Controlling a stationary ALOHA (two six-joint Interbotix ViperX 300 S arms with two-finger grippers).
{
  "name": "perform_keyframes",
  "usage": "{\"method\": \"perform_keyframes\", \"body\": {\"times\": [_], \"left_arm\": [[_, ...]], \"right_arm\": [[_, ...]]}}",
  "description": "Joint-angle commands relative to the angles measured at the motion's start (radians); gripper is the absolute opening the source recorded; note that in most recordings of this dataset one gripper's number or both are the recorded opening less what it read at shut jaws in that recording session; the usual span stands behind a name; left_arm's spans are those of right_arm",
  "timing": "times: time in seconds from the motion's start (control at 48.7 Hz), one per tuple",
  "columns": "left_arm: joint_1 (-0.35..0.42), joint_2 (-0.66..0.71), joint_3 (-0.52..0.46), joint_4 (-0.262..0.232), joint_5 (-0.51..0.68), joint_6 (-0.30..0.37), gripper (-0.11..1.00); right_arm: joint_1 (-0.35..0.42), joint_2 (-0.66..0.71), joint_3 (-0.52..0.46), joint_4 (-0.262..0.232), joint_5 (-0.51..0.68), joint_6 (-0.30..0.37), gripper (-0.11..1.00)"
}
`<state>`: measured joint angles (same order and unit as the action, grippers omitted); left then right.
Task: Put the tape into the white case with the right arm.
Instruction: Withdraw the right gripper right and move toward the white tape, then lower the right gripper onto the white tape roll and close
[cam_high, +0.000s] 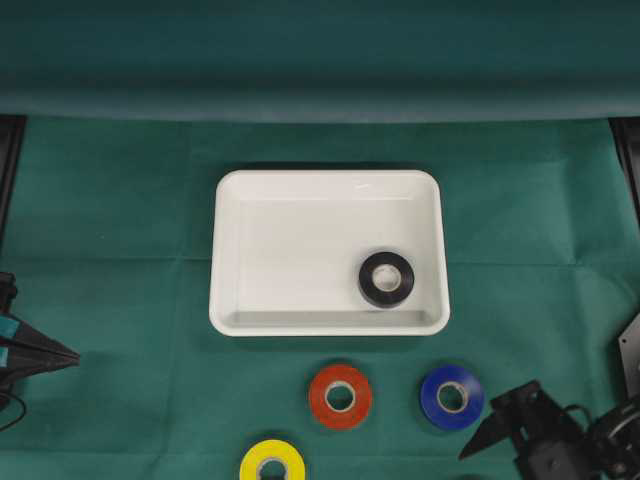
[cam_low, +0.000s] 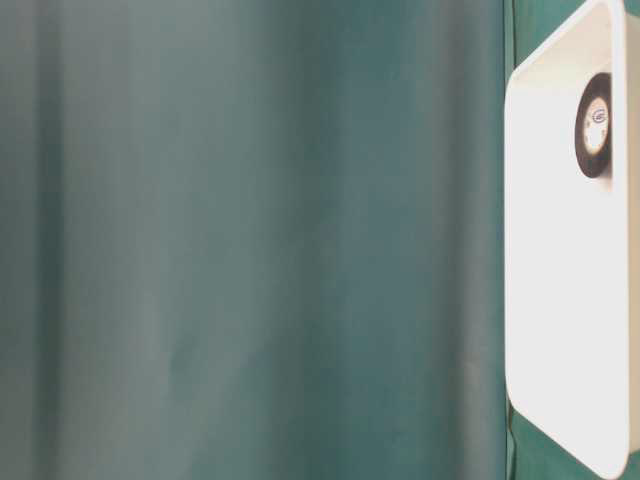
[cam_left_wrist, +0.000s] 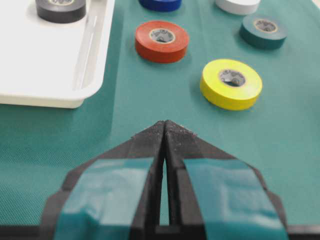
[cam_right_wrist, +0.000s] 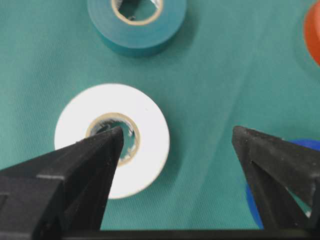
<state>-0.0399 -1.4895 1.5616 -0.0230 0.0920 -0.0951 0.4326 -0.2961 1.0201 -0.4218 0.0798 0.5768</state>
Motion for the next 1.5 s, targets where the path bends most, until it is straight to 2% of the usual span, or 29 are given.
{"method": "perform_keyframes", "body": {"times": [0.0, 0.431, 0.924, 1.294, 1.417, 1.479], "left_arm": [[0.002, 0.018, -0.015, -0.002, -0.009, 0.002, 0.00], [0.002, 0.018, -0.014, -0.002, -0.009, 0.002, 0.00], [0.002, 0.018, -0.014, -0.002, -0.009, 0.002, 0.00], [0.002, 0.018, -0.014, -0.002, -0.009, 0.002, 0.00], [0.002, 0.018, -0.015, -0.002, -0.009, 0.002, 0.00], [0.002, 0.018, -0.014, -0.002, -0.009, 0.002, 0.00]], "right_arm": [[0.011, 0.031, -0.041, -0.003, -0.005, 0.000, 0.71], [0.012, 0.069, -0.038, -0.003, -0.006, 0.005, 0.71], [0.012, 0.196, -0.052, -0.003, -0.002, 0.008, 0.71], [0.012, 0.222, -0.071, -0.003, -0.003, 0.009, 0.70], [0.011, 0.222, -0.071, -0.003, -0.002, 0.005, 0.67], [0.009, 0.222, -0.072, -0.003, 0.003, 0.009, 0.57]]}}
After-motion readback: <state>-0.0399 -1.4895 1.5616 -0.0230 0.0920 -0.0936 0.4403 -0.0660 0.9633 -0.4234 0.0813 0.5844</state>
